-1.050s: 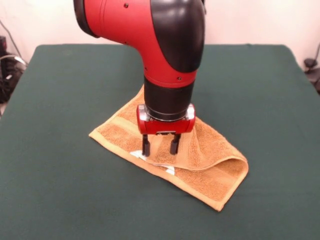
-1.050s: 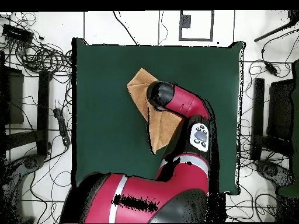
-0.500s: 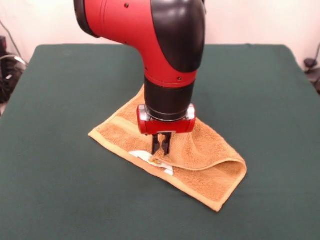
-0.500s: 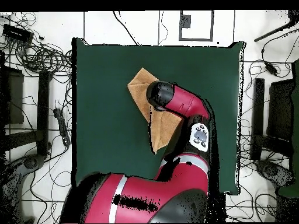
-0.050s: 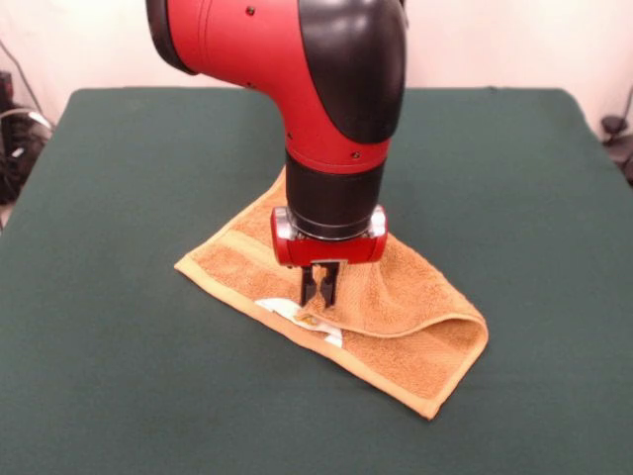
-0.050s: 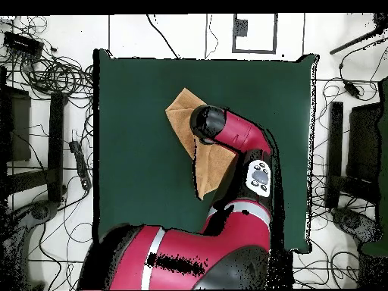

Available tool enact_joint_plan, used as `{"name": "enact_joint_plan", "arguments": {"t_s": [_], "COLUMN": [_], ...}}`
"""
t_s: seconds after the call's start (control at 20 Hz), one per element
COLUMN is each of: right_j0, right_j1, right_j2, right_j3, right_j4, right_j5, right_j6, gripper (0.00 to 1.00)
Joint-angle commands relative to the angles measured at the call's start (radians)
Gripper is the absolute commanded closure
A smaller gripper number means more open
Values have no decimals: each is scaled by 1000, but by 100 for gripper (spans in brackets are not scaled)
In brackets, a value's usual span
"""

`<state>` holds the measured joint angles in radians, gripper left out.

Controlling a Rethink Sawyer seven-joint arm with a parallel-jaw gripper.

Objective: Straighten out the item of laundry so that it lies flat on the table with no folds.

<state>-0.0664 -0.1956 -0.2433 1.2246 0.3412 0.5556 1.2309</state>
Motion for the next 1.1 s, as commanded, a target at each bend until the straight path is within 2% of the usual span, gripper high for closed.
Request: {"name": "enact_joint_plan", "arguments": {"t_s": [0.05,0.45,0.85,1.1], "right_j0": [-12,1,23,22], "right_j1": [9,-58,-82,-68], "right_j2": [90,86,63,68], "right_j3": [74,135,129,118], "right_j4": [-14,-19,-17,-24], "right_j5": [-21,-23,27,9], "right_j6": [195,196,216,211], "gripper": [100,100,100,100]}}
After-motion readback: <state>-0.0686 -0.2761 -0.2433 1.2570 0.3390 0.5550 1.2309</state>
